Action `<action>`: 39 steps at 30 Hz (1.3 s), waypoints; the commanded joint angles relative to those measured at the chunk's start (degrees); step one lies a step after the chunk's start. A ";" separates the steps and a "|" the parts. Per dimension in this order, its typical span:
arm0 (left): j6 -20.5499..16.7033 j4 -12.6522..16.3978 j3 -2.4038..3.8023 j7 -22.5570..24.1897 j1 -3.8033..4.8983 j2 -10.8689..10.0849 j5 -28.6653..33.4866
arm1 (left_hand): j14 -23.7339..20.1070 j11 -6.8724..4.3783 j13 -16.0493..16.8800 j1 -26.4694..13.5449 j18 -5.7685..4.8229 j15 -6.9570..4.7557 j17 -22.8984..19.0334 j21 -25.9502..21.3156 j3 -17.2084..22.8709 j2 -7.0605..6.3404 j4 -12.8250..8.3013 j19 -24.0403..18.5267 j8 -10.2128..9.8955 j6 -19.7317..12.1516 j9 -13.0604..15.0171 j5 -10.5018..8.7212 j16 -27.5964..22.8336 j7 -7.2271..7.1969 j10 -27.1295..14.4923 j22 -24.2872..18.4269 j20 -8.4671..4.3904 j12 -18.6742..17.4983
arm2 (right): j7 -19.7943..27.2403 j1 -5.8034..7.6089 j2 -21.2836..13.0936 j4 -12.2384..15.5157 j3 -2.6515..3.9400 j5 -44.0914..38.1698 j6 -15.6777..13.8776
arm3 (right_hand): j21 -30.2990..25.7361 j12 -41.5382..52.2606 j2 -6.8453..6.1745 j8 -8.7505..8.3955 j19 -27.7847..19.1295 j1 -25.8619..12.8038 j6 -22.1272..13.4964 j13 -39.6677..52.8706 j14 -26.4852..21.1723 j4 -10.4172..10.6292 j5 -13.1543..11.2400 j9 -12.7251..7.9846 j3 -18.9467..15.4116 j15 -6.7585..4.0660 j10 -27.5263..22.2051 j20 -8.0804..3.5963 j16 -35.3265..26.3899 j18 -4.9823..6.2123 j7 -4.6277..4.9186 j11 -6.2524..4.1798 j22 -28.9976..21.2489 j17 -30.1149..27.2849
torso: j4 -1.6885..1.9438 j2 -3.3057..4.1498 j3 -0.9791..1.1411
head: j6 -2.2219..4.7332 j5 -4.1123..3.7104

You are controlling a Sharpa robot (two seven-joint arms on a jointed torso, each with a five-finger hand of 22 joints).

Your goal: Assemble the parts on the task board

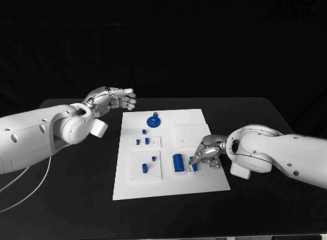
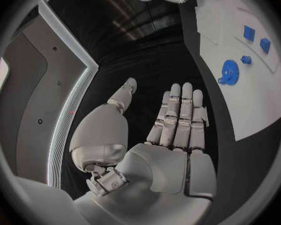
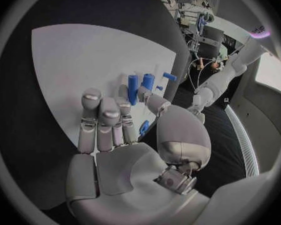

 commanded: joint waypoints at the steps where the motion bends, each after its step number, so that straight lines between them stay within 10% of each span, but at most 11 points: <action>1: 0.98 0.15 0.04 0.16 0.04 -0.01 -0.11 | 0.10 0.22 0.00 -0.57 0.78 0.17 0.07 -0.41 -0.28 0.05 -0.04 0.36 0.30 -0.33 -0.08 -0.24 -0.34 -0.14 0.06 0.09 0.09 -0.24 | -0.08 -0.17 0.27 -0.14 -0.06 0.19 0.41 | 0.14 -0.25 0.10 0.08 -0.14 -0.78 0.44 -0.04 -0.02 -0.01 0.14 0.01 -0.51 -0.25 0.37 0.06 -0.09 1.93 0.04 0.09 0.00 -0.07 | 0.03 0.02 -0.04 | -0.01 0.13; 39: 1.10 0.34 0.03 -0.19 0.05 -0.34 -0.11 | 0.05 0.22 -0.01 -0.76 0.77 0.18 0.15 -0.58 -0.37 0.03 -0.07 0.28 0.30 -0.37 -0.11 -0.27 -0.42 -0.14 0.04 0.17 0.10 -0.27 | 0.20 -0.65 0.25 0.08 -0.34 1.22 0.71 | 0.04 -0.53 -1.28 -0.24 -0.60 -4.80 0.12 0.21 -0.27 -1.78 0.15 -0.02 -8.22 -0.34 0.06 -0.34 -0.07 1.93 0.00 0.04 -0.23 -0.11 | 0.01 0.01 0.00 | -0.18 0.88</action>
